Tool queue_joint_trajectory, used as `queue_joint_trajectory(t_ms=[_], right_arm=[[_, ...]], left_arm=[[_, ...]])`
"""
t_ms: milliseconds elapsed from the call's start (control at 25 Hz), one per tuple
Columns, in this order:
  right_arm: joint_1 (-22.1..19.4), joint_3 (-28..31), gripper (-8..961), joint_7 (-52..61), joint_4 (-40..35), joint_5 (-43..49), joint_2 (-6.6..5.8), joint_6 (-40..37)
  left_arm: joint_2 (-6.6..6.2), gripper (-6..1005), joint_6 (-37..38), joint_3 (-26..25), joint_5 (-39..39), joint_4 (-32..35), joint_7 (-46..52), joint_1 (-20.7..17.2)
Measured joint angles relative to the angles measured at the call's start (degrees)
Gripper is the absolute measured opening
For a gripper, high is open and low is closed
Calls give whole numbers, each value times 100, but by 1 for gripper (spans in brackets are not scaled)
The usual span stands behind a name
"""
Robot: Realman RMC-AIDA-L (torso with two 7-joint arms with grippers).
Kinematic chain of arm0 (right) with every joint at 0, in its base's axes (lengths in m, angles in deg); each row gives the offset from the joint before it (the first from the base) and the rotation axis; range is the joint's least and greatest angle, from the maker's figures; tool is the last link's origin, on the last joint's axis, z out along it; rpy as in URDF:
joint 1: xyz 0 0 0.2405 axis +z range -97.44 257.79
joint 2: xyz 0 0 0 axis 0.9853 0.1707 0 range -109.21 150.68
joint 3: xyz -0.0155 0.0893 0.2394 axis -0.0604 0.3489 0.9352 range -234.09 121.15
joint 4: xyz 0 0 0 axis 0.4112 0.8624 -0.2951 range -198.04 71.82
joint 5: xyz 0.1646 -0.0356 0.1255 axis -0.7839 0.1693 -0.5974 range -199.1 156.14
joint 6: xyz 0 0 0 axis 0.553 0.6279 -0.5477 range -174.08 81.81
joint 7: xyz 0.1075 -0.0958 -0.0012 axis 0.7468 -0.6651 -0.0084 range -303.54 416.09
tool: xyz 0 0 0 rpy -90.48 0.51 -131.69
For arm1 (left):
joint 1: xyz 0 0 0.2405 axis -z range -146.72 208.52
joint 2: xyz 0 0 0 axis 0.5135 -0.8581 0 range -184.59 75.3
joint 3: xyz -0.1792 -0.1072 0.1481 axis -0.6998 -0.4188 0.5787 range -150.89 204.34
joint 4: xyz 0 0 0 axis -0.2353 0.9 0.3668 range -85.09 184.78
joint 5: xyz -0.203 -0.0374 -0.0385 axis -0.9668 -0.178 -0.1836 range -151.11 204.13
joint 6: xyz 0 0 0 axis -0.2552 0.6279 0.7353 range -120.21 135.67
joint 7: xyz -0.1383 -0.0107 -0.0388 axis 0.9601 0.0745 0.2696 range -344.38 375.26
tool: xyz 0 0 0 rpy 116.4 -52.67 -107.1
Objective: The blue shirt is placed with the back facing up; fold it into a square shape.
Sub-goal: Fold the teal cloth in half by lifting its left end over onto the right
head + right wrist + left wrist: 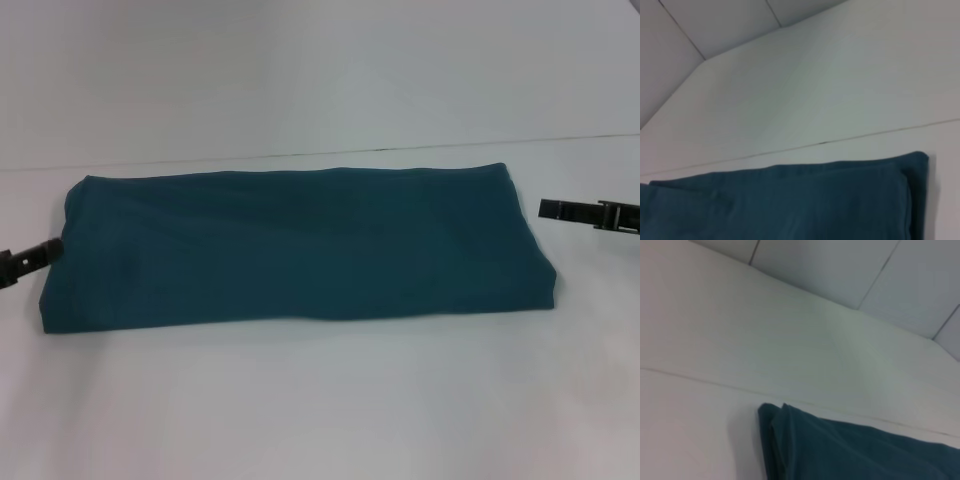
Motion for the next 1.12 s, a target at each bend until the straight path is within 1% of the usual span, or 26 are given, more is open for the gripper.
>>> queue_joint_trajectory(t_ms=[320, 520, 880, 1120], right_arm=[[-5, -15, 806, 336, 0, 408, -120, -202], [56, -19, 805, 479, 0, 513, -171, -284], [91, -26, 804, 488, 58, 581, -168, -227], [156, -29, 803, 616, 62, 1012, -81, -226]], left_arm=[[27, 882, 384, 8, 476, 157, 97, -49], [32, 881, 380, 2, 656, 181, 192, -56], [34, 880, 311, -44, 836, 157, 319, -44], [25, 879, 180, -11, 1093, 113, 472, 39]])
